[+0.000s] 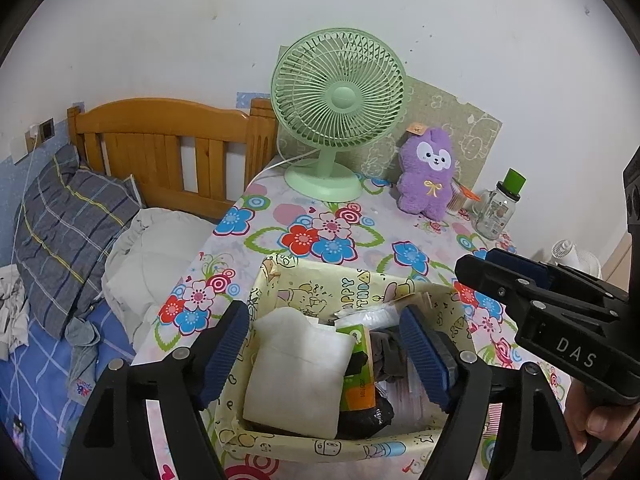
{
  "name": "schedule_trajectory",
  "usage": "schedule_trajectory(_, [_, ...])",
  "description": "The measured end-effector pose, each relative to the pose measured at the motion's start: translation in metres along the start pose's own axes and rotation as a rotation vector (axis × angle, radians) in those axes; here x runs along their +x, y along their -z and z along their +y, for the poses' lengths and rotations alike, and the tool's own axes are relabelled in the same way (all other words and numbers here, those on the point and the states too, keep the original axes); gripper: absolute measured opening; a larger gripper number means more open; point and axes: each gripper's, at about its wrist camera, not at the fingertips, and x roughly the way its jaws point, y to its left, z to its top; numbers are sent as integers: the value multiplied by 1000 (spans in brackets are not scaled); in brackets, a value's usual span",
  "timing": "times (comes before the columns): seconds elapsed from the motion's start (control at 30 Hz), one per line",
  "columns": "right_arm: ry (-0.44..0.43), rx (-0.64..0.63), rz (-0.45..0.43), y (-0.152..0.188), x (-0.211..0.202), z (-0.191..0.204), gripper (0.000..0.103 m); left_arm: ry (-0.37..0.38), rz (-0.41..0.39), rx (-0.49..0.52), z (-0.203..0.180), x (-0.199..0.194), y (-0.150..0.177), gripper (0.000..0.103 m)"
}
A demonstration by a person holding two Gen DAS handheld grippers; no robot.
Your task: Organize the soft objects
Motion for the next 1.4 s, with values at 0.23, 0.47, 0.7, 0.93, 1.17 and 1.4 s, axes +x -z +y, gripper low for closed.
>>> schedule_trajectory(0.23, [-2,1,-15,1,-10,0,46,-3,-23,10,-6,-10,-1,84])
schedule_trajectory(0.47, [23,23,-55,3,-26,-9,62,-12,-41,11,-19,-19,-2,97])
schedule_trajectory(0.7, [28,55,-85,6,-44,-25,71,-22,-54,48,-35,-24,-1,100])
schedule_trajectory(0.93, [27,70,-115,11,-62,-35,80,-39,-73,87,-57,-30,0,103])
schedule_trajectory(1.17, [47,101,-144,19,-82,-53,90,-38,-79,135,-81,-37,3,103])
schedule_trajectory(1.4, [99,125,-180,27,-104,-74,96,-19,-89,179,-109,-42,4,103])
